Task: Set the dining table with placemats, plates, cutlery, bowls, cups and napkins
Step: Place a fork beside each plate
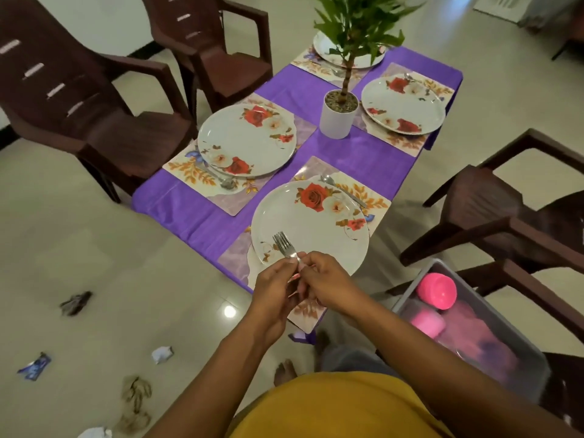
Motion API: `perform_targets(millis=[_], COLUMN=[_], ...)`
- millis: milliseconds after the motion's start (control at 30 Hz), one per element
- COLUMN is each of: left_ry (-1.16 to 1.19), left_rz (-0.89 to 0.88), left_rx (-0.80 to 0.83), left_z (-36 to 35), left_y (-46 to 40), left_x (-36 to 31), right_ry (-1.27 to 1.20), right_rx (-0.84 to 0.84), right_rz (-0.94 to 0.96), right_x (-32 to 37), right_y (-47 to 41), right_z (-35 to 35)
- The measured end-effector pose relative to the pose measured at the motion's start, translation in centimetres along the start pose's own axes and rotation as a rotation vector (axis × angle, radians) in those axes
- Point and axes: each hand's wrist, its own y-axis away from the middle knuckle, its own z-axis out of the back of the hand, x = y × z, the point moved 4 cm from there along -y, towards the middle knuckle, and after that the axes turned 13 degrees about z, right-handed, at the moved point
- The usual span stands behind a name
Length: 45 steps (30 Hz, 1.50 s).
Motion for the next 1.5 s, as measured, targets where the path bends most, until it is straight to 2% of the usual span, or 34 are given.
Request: perform_targets(millis=[367, 600, 767, 900, 1167, 1367, 1500], left_ry=[0.153, 0.357, 0.492, 0.457, 0.319, 0.105, 0.024], left_rz=[-0.083, -0.115, -0.12, -0.068, 0.095, 0.157, 0.12], left_rx=[-0.162, -0.274, -0.434, -0.661, -1.012, -1.142, -1.183], left_z=[2.5, 2.1, 1.0, 1.2, 0.2, 0.1, 0.3], left_y=[-2.0, -4.7, -5.7, -6.0, -6.2, -6.6, -6.8], left_x=[-0.7, -1.8, -2.7, -1.5, 5.1, 6.7, 6.0], right_ry=[-0.072, -0.113, 0.095, 0.298, 0.73, 0.952, 1.04], right_rx=[0.098, 0.205, 0.236, 0.364, 0.605, 0.725, 0.762], right_rz=[0.001, -0.029, 0.02, 0.12, 0.419, 0.675, 0.735], right_x=[0.9, 1.1, -0.9, -3.1, -5.4, -5.7, -6.4], right_y=[-3.3, -8.0, -13.2, -16.4, -19.3, -19.7, -20.1], right_z=[-0.9, 0.3, 4.2, 7.0, 9.1, 9.8, 10.2])
